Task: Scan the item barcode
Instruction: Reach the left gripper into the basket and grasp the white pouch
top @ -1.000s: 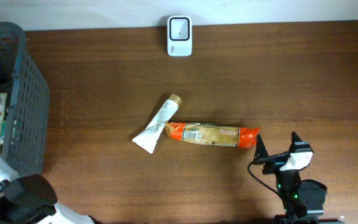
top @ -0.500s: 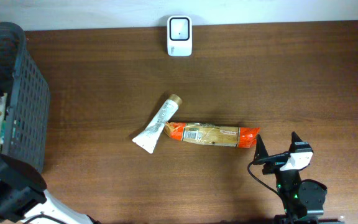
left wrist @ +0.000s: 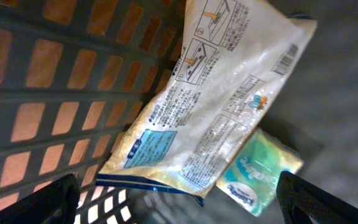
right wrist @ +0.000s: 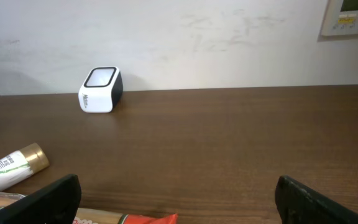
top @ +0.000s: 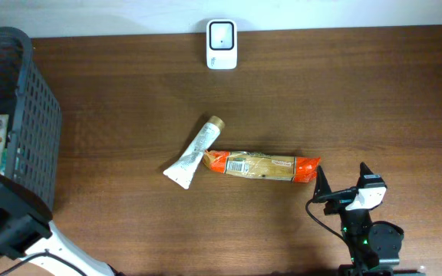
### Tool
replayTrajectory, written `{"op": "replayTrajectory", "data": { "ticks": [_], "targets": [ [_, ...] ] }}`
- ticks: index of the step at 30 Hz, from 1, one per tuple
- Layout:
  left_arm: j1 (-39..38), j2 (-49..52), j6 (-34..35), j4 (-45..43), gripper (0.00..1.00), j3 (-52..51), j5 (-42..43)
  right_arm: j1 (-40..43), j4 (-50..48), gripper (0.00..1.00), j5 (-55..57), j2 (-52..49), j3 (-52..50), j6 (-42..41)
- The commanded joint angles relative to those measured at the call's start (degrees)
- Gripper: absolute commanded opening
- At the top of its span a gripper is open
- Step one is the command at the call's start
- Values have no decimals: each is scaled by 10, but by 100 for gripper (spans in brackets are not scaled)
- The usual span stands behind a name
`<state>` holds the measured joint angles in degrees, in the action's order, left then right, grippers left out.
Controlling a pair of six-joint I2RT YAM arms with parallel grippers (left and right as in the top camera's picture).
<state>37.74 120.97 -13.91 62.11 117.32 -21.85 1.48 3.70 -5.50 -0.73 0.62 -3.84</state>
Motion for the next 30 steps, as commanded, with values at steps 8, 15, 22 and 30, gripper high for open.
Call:
{"op": "replayTrajectory", "data": {
  "ticks": [8,15,22,30],
  "targets": [
    [5,57,-25,-34,99,-2,-57,5,3,99,-3,4,-3,2],
    [8,57,-25,-29,100,-2,-56,5,3,99,-3,4,-3,2],
    [11,57,-25,-29,99,-2,-57,5,3,99,-3,4,-3,2],
    [11,57,-30,-39,96,-29,-57,5,3,99,-3,4,-3,2]
  ]
}}
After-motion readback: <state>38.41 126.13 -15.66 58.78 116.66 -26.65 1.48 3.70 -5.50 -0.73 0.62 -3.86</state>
